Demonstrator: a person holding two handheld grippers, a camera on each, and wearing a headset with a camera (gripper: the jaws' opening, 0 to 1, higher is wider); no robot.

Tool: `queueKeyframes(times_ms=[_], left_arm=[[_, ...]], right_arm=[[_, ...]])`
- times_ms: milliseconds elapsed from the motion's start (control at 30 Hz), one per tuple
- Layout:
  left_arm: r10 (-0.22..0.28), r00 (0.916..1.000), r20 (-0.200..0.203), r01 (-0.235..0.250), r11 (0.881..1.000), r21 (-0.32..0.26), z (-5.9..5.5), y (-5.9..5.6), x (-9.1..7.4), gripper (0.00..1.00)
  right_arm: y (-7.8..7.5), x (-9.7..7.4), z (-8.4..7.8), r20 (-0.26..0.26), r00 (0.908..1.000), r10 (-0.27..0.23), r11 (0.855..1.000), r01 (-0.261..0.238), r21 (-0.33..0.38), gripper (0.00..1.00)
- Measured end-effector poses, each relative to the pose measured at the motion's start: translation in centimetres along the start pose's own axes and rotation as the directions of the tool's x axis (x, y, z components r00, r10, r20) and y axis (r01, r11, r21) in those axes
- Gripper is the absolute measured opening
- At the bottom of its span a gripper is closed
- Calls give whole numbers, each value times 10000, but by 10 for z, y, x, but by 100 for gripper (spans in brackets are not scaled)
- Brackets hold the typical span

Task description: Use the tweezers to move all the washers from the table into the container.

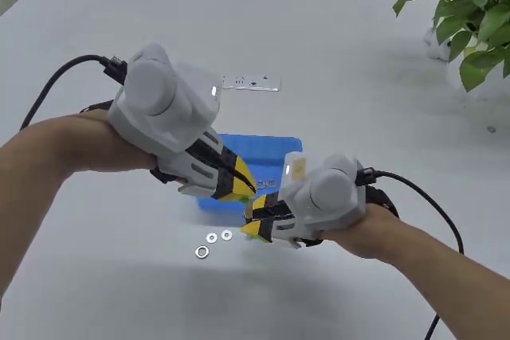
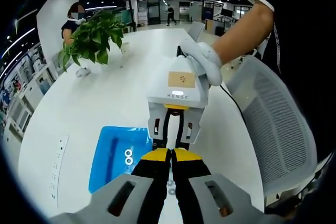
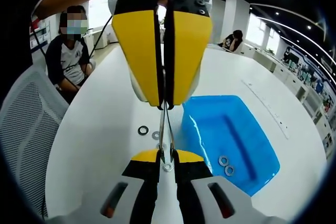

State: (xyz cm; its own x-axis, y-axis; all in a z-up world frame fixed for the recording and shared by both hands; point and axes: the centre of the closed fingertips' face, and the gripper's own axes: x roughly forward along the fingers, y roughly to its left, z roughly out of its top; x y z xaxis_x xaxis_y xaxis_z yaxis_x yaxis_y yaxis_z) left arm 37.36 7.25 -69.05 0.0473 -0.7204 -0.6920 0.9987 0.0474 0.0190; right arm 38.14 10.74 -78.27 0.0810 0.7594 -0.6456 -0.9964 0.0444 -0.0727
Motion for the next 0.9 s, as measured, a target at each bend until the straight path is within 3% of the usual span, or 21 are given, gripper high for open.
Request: queueKeyframes(times_ms=[433,900], left_arm=[[-234,9996,-141,231,9996,-187,-13,-4,8,5],[-121,9999,124,127,9989,-445,-12,3,11,5]], right_arm=[[5,8,-13,-205,9997,114,9999,-113,41,12],[3,10,-16,-177,9998,132,9997,-128,204,13]])
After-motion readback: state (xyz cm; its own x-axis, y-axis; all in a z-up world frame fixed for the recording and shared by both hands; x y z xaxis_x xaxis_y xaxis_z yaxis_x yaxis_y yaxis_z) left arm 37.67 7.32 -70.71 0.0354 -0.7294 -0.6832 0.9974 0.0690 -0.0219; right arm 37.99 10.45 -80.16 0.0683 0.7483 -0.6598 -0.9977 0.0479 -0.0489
